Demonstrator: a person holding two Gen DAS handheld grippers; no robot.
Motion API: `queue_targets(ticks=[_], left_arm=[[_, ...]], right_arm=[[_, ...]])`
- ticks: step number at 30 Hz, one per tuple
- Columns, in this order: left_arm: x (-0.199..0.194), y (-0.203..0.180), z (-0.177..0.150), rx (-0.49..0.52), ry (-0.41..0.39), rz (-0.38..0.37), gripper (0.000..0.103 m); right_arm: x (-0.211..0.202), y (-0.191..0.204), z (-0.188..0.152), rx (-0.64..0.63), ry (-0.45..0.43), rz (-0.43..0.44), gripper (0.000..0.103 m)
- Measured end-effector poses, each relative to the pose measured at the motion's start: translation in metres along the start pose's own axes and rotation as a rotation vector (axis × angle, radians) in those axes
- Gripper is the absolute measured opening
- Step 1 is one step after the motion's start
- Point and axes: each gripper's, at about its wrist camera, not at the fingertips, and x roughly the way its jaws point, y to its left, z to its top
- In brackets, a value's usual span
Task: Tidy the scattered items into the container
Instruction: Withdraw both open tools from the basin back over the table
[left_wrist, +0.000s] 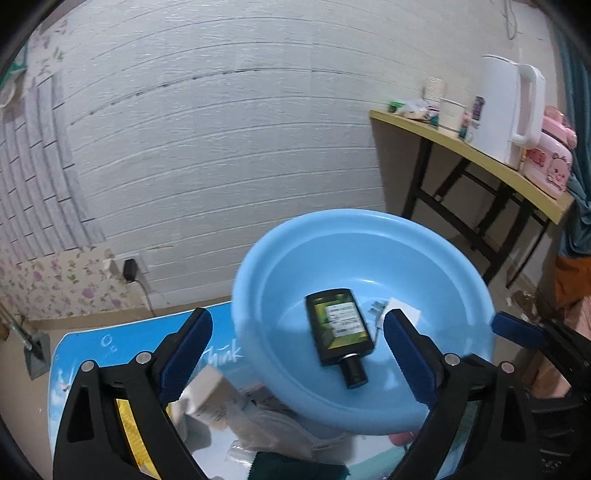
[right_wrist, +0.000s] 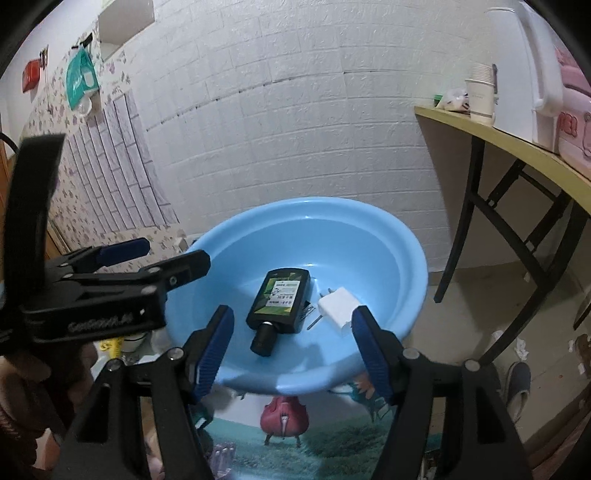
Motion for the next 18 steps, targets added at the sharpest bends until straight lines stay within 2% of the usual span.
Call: queue_targets(ticks=[6, 11, 18], left_arm=[[-0.002, 0.002, -0.001, -0.011, -0.006, 0.051, 0.094], [-0.005, 0.004, -0.001, -0.031, -0.038, 0.093, 0.094], [0.004, 0.010, 0.000, -0.047, -0.017, 0.126, 0.094]], right_arm=[[-0.009, 0.002, -0.006, -0.032, -0.036, 0.026, 0.067], [-0.003, 0.005, -0.009, -0.042, -0.030, 0.066, 0.072], [0.003, 0.002, -0.014, -0.051, -0.036, 0.095, 0.072]])
